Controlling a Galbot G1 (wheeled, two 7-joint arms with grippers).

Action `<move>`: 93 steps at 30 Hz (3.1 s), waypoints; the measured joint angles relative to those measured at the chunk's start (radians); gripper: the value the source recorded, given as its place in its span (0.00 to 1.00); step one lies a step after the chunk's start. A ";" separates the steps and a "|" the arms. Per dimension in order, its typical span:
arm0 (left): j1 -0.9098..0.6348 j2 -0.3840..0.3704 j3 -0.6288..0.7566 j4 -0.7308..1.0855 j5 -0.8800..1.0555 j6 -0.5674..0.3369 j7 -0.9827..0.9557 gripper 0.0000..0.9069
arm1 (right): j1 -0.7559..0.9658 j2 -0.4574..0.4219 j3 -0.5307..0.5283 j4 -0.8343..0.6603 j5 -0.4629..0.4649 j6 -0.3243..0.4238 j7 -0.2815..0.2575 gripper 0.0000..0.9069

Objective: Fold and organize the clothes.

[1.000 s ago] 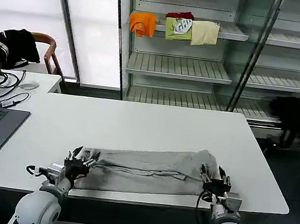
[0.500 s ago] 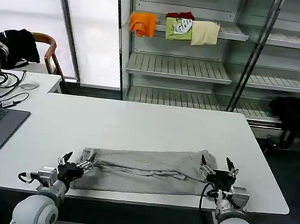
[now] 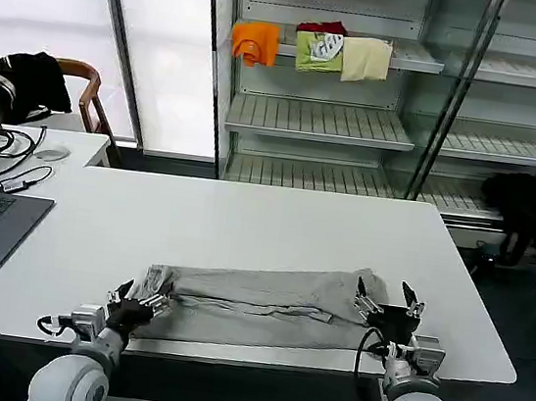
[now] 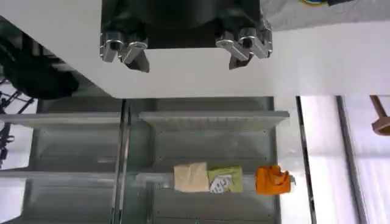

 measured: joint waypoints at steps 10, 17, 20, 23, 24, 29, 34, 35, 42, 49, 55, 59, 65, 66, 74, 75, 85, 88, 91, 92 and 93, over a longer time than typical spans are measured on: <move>0.013 -0.011 0.007 0.011 0.005 -0.023 0.020 0.02 | 0.010 0.000 0.003 -0.002 0.005 0.000 0.003 1.00; 0.013 -0.017 0.010 0.022 0.012 -0.036 0.034 0.01 | 0.015 -0.003 0.006 -0.009 0.010 0.001 0.003 1.00; 0.017 -0.018 0.009 0.027 0.018 -0.045 0.044 0.02 | 0.019 -0.005 0.008 -0.011 0.012 0.001 0.003 1.00; 0.018 -0.017 0.005 0.032 0.020 -0.053 0.053 0.01 | 0.024 -0.005 0.008 -0.015 0.015 0.001 0.003 1.00; 0.018 -0.015 0.002 0.033 0.020 -0.057 0.056 0.01 | 0.026 -0.005 0.008 -0.017 0.016 0.001 0.003 1.00; 0.025 -0.006 -0.015 0.031 0.025 -0.066 0.067 0.00 | 0.041 0.000 0.004 -0.030 0.016 -0.001 0.003 1.00; 0.022 0.021 -0.053 0.029 0.020 -0.066 0.081 0.00 | 0.055 -0.003 0.002 -0.038 0.022 -0.002 0.003 1.00; 0.022 0.031 -0.067 0.031 0.016 -0.067 0.084 0.00 | 0.057 -0.003 0.002 -0.039 0.023 -0.002 0.004 1.00; 0.028 0.148 -0.194 0.056 -0.019 -0.081 0.114 0.00 | 0.067 -0.001 -0.001 -0.034 0.027 -0.011 0.006 1.00; 0.012 0.320 -0.337 0.162 -0.032 -0.105 0.148 0.00 | 0.062 -0.007 0.008 -0.021 0.035 -0.015 0.009 1.00; -0.013 0.437 -0.413 0.267 -0.027 -0.116 0.168 0.00 | 0.053 -0.003 0.010 -0.010 0.038 -0.015 0.012 1.00; -0.020 0.470 -0.432 0.286 -0.016 -0.111 0.171 0.00 | 0.044 -0.003 0.016 -0.004 0.038 -0.012 0.014 1.00; -0.013 0.468 -0.421 0.251 0.007 -0.101 0.163 0.00 | 0.028 -0.006 0.022 -0.001 0.038 -0.005 0.017 1.00; -0.009 0.461 -0.411 0.238 0.013 -0.101 0.159 0.00 | 0.025 -0.007 0.024 0.000 0.038 -0.004 0.017 1.00; 0.016 0.378 -0.292 0.113 0.072 -0.078 0.120 0.00 | -0.005 -0.010 0.039 0.006 0.040 0.006 0.021 1.00; 0.016 0.365 -0.273 0.097 0.079 -0.074 0.115 0.00 | -0.008 -0.010 0.039 0.006 0.040 0.008 0.022 1.00; -0.023 0.271 -0.081 -0.029 0.129 -0.018 0.057 0.00 | -0.015 -0.004 0.044 -0.010 0.040 0.013 0.027 1.00; -0.042 0.249 -0.022 -0.043 0.141 -0.006 0.044 0.00 | -0.016 0.000 0.044 -0.016 0.038 0.013 0.028 1.00; -0.060 0.231 0.029 -0.052 0.152 0.002 0.034 0.00 | -0.016 0.004 0.046 -0.021 0.037 0.014 0.028 1.00; -0.063 0.226 0.045 -0.054 0.154 0.004 0.031 0.00 | -0.016 0.005 0.047 -0.023 0.036 0.014 0.028 1.00; -0.065 0.221 0.060 -0.058 0.156 0.006 0.029 0.00 | -0.016 0.006 0.048 -0.024 0.036 0.014 0.028 1.00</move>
